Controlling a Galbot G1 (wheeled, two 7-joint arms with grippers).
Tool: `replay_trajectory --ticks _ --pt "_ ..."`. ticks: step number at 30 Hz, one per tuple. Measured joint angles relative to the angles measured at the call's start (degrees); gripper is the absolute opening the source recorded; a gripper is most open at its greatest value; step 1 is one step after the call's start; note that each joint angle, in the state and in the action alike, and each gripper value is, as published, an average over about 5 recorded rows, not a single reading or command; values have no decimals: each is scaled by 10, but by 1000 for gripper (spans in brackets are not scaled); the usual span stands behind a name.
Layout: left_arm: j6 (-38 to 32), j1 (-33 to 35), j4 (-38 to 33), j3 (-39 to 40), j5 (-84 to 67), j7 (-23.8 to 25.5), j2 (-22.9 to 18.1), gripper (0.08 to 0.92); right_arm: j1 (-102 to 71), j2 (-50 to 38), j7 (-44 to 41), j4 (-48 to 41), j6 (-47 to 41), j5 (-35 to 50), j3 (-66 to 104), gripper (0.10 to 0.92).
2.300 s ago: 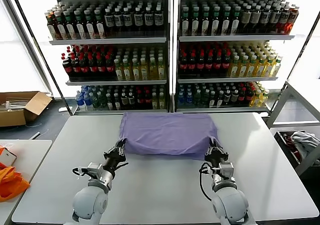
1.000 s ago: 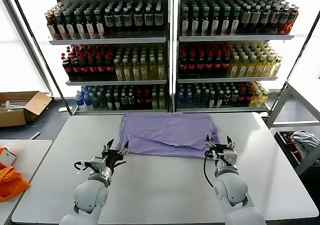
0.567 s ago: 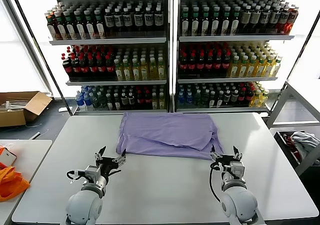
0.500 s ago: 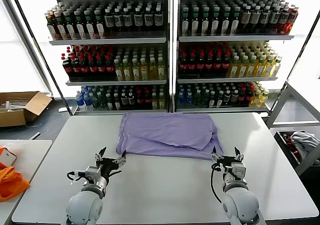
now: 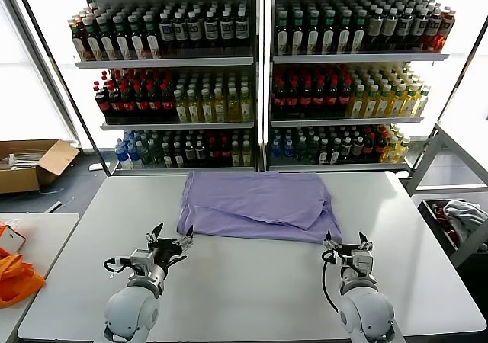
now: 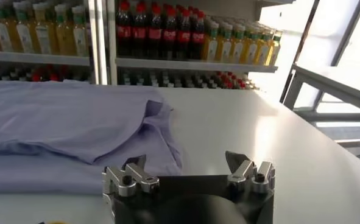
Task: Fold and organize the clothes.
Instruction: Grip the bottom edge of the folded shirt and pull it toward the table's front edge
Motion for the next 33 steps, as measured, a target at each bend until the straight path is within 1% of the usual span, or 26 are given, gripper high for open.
replay_trajectory --ticks 13,16,19,22,33 --pt "1 -40 53 18 -5 1 -5 823 22 -1 -5 -37 0 0 -10 823" --pt "2 -46 66 21 -5 1 -5 822 24 1 -9 -44 2 -1 -13 789" --pt "3 -47 76 24 -3 2 -3 811 23 3 -13 -47 6 -2 -17 710" --pt "4 -47 82 27 -1 3 -2 753 21 4 -16 -49 9 -2 -19 623" --pt "3 -40 91 31 5 12 -1 433 10 3 -27 -50 21 2 -16 303"
